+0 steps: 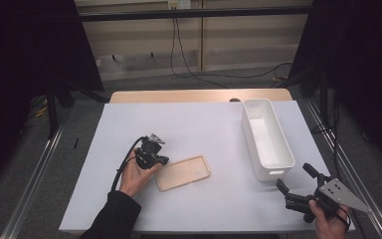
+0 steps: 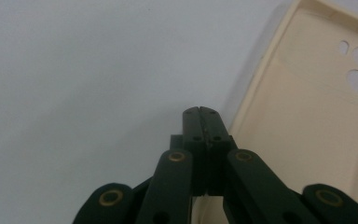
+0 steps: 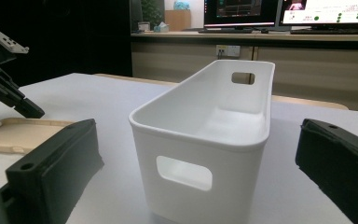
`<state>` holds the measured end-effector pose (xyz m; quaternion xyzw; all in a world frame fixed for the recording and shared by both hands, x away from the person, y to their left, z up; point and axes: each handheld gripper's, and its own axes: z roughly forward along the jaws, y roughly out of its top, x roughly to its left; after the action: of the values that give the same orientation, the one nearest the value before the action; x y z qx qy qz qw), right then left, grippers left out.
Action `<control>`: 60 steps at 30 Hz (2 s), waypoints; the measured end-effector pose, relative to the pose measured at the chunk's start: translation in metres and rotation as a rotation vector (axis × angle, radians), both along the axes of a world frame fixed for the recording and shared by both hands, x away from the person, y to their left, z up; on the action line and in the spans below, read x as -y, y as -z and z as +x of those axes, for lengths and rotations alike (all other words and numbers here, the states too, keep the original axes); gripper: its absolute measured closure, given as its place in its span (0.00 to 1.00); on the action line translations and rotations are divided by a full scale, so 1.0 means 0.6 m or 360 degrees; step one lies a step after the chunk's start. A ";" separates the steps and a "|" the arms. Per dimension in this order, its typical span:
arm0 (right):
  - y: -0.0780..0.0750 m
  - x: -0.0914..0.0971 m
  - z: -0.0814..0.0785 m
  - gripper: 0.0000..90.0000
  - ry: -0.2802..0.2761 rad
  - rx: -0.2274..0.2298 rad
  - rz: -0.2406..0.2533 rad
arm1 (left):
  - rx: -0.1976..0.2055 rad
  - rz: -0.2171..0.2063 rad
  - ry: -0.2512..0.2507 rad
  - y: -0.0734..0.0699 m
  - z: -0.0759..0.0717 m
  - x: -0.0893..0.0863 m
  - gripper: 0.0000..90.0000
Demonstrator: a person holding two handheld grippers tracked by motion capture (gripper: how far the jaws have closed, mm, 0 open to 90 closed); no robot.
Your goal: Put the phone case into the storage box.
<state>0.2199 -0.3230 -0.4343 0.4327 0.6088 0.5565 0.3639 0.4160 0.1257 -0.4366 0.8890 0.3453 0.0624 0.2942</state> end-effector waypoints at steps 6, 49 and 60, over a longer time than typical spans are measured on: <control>0.000 0.000 0.000 0.00 -0.0001 0.0000 0.0001 | -0.0003 -0.0010 0.0017 0.000 -0.009 -0.002 1.00; -0.001 0.000 -0.001 0.00 -0.0003 0.0002 0.0003 | 0.0457 -0.0393 -0.0106 -0.034 -0.060 -0.047 0.29; -0.001 -0.001 -0.001 0.00 -0.0007 0.0001 0.0004 | 0.0369 -0.0494 0.0026 -0.048 -0.078 -0.048 0.07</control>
<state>0.2190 -0.3226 -0.4338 0.4315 0.6089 0.5584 0.3623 0.3690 0.1547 -0.4077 0.8225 0.3075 0.1080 0.4662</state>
